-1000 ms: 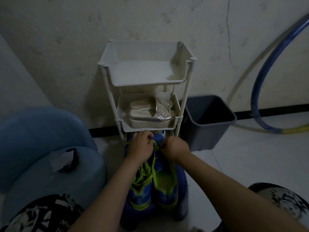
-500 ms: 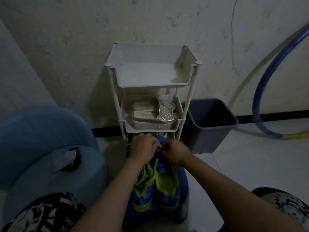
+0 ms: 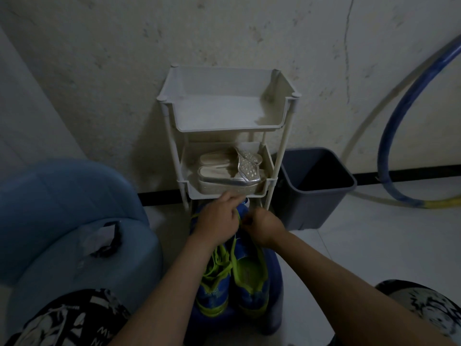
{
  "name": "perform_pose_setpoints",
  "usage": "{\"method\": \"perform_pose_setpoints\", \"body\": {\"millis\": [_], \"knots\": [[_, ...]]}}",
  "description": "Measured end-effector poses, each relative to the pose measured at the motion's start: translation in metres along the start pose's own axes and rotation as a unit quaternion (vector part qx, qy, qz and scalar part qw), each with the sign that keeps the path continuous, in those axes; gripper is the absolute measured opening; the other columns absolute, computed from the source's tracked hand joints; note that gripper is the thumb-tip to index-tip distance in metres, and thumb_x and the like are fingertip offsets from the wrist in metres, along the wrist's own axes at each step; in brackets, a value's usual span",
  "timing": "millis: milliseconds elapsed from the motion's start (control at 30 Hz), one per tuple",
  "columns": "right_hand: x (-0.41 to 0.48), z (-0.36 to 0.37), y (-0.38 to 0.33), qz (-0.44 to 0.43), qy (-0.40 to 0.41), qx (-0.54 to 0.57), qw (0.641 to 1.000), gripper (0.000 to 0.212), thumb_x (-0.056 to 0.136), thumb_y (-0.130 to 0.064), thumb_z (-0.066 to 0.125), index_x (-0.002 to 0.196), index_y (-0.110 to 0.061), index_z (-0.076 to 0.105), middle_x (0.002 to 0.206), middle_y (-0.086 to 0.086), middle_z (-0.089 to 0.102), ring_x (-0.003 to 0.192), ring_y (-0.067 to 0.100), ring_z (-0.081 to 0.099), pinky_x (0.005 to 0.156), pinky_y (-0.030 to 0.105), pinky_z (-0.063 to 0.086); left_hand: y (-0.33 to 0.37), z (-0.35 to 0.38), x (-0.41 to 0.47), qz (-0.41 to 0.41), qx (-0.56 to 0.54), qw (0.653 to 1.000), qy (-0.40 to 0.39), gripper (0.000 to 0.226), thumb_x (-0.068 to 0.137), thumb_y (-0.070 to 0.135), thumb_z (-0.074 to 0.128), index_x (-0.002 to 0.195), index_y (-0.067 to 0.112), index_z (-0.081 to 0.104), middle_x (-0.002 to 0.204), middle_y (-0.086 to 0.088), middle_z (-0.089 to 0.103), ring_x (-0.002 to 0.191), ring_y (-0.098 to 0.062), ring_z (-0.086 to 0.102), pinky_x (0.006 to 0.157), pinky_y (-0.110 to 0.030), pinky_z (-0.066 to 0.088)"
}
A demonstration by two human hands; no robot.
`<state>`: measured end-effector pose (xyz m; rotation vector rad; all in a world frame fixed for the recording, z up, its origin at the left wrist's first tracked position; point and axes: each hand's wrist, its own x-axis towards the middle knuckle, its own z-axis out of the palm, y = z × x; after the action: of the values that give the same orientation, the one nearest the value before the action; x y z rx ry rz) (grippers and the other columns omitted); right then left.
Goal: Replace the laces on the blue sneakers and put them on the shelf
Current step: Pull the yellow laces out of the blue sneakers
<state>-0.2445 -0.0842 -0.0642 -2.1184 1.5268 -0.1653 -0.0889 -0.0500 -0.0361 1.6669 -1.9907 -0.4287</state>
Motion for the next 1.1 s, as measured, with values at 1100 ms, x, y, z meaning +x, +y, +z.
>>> {"method": "perform_pose_setpoints", "body": {"millis": [1100], "knots": [[0.000, 0.000, 0.002, -0.007, 0.004, 0.037, 0.999, 0.012, 0.091, -0.036, 0.065, 0.087, -0.028, 0.072, 0.088, -0.007, 0.069, 0.081, 0.008, 0.064, 0.076, 0.031, 0.054, -0.003, 0.009, -0.004, -0.011, 0.154, 0.988, -0.017, 0.022, 0.096, 0.037, 0.051, 0.097, 0.033, 0.073, 0.098, 0.008, 0.065, 0.096, -0.017, 0.049, 0.090, -0.033, 0.031]]}}
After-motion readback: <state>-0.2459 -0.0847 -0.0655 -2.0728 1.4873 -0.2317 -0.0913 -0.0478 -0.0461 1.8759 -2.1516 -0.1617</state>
